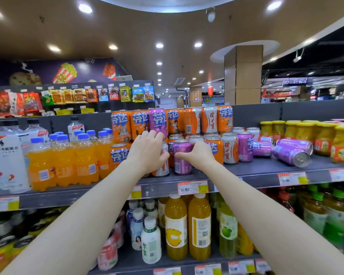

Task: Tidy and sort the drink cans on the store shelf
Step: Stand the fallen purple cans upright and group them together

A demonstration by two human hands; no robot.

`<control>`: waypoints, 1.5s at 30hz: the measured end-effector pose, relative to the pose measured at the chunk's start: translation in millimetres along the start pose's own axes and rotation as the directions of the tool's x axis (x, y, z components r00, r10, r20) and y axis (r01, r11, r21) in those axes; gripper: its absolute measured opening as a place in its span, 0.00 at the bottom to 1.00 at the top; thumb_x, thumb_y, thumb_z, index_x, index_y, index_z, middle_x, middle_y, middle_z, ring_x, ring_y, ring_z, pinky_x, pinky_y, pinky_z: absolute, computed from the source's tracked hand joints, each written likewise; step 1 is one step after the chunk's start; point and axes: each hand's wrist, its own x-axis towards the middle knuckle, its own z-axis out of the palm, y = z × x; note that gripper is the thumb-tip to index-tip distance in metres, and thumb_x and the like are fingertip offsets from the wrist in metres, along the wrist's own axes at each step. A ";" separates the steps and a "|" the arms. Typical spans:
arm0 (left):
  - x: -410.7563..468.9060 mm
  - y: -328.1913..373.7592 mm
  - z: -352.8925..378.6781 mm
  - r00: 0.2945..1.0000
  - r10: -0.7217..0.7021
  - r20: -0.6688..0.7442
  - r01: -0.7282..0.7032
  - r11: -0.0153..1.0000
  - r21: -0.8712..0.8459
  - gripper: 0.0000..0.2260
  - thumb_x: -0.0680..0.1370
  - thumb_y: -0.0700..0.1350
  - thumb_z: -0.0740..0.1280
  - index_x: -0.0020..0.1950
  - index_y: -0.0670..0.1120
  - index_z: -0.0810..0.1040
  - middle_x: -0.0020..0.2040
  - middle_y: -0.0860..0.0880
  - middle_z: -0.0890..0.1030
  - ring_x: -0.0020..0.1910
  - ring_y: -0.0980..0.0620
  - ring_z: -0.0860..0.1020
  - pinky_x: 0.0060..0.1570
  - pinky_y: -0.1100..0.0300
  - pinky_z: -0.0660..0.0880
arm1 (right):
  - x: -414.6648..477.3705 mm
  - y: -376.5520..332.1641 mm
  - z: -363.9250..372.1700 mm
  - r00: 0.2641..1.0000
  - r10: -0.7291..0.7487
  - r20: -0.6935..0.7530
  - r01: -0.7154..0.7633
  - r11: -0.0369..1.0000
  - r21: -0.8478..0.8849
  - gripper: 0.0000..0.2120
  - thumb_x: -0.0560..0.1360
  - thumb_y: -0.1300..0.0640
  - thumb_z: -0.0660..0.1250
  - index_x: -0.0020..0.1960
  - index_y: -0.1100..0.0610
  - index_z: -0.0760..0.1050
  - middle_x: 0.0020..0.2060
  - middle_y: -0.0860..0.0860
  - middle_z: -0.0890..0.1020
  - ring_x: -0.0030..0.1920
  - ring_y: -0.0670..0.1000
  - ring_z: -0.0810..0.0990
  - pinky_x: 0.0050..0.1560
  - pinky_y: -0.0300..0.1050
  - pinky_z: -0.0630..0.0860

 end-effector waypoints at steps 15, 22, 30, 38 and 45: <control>38.3 54.0 -4.3 0.993 0.118 -0.023 -0.120 0.986 -0.117 0.18 0.77 0.54 0.63 0.61 0.45 0.76 0.54 0.46 0.79 0.52 0.45 0.75 0.51 0.51 0.76 | -17.3 12.3 -90.7 0.948 -0.213 -0.237 0.118 0.925 -0.361 0.25 0.77 0.54 0.69 0.73 0.57 0.73 0.67 0.54 0.80 0.65 0.55 0.79 0.61 0.53 0.79; 50.4 104.8 3.8 0.982 0.186 -0.022 -0.187 0.967 -0.173 0.17 0.77 0.53 0.62 0.60 0.44 0.77 0.52 0.45 0.79 0.50 0.44 0.76 0.50 0.49 0.76 | -28.3 63.5 -134.4 0.963 -0.066 -0.261 -0.074 0.867 -0.493 0.19 0.76 0.56 0.68 0.67 0.56 0.77 0.60 0.58 0.82 0.60 0.61 0.80 0.49 0.51 0.77; 75.7 179.4 11.0 0.966 0.257 -0.028 -0.258 0.949 -0.181 0.17 0.76 0.53 0.61 0.58 0.43 0.77 0.52 0.43 0.79 0.50 0.41 0.76 0.49 0.49 0.74 | -21.1 138.2 -199.0 0.942 0.104 -0.319 -0.248 0.856 -0.454 0.19 0.75 0.56 0.69 0.65 0.60 0.76 0.63 0.59 0.80 0.63 0.62 0.77 0.57 0.53 0.76; 107.8 254.6 47.8 0.971 0.238 0.023 -0.228 0.950 -0.215 0.19 0.73 0.53 0.63 0.57 0.42 0.77 0.52 0.42 0.79 0.49 0.39 0.77 0.49 0.49 0.74 | -6.2 201.8 -253.1 0.950 0.179 -0.254 -0.282 0.840 -0.463 0.39 0.70 0.37 0.74 0.71 0.61 0.70 0.66 0.59 0.77 0.65 0.61 0.76 0.60 0.51 0.76; 130.7 307.5 77.4 0.964 0.255 0.075 -0.236 0.952 -0.197 0.19 0.74 0.51 0.65 0.62 0.43 0.76 0.56 0.43 0.79 0.55 0.41 0.76 0.54 0.49 0.73 | 8.2 238.3 -258.5 0.983 0.161 -0.089 -0.183 0.893 -0.411 0.37 0.65 0.37 0.77 0.64 0.56 0.70 0.54 0.53 0.78 0.51 0.53 0.77 0.44 0.47 0.77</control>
